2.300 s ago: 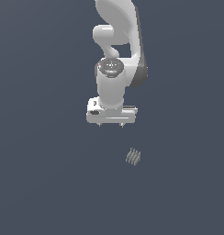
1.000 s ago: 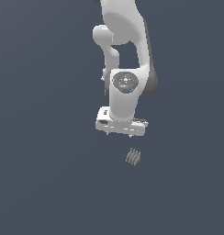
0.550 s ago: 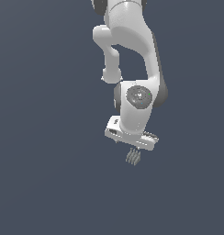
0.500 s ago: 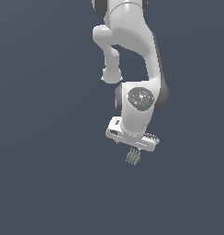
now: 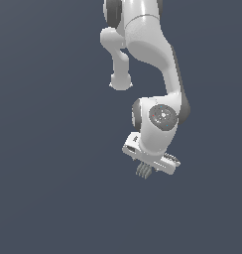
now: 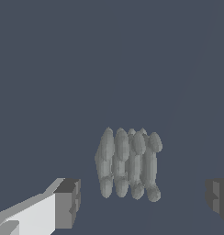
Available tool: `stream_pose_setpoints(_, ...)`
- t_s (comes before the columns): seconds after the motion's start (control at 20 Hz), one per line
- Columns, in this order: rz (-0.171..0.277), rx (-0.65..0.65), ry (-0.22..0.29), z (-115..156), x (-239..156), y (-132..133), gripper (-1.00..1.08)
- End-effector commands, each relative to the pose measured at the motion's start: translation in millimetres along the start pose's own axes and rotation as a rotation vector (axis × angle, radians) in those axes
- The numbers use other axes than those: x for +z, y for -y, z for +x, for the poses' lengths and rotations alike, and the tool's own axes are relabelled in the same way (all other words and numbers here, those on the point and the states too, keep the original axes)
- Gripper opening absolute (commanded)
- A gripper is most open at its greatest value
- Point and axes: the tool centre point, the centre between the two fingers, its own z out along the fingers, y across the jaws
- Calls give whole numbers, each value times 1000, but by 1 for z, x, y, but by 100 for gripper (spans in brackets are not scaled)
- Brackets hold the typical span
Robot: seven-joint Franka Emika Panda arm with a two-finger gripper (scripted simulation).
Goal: Pick up the object and move it to a goal position.
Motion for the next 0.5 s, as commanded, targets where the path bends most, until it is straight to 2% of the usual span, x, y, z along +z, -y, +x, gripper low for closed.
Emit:
stream_pose_setpoints(0.0,1,18,-1,1,2,4,100)
stream_pose_setpoints(0.45,1,23,-1,1,9,6,100)
